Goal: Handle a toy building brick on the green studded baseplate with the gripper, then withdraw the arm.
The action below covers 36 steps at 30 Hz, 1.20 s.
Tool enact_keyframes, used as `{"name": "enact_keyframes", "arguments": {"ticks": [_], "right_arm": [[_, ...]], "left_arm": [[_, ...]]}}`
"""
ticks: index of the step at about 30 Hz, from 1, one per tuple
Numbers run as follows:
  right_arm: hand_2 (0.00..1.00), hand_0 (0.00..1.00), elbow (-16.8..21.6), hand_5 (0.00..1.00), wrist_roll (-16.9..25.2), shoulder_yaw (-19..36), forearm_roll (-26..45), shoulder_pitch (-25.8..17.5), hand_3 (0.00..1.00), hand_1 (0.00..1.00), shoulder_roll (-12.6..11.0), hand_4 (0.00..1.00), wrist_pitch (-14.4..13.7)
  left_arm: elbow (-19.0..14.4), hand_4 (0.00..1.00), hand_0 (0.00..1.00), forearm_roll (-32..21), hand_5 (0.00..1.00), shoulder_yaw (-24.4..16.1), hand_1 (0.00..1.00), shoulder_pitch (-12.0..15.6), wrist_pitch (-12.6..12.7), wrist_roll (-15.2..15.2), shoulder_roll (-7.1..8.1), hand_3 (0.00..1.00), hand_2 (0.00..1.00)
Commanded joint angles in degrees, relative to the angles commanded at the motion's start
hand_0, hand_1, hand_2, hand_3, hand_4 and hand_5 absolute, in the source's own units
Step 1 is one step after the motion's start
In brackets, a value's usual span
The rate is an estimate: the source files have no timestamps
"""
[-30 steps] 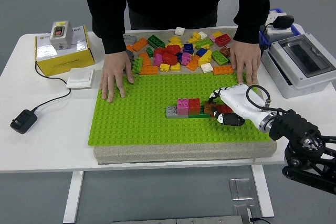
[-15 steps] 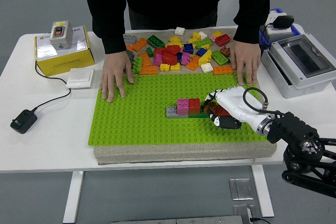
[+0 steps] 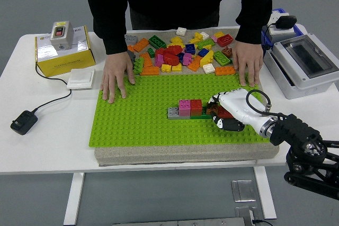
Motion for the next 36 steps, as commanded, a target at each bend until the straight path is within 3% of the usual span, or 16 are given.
{"name": "enact_keyframes", "arguments": {"ticks": [36], "right_arm": [[0.672,0.123,-1.98,0.427,0.82,-1.22,2.07,0.81,0.652,0.17,1.09,0.416,-0.12]], "left_arm": [[0.0,0.064,0.684,-0.06,0.63,0.2,0.651,-0.01,0.1,-0.21,0.14,0.615,0.556]]}}
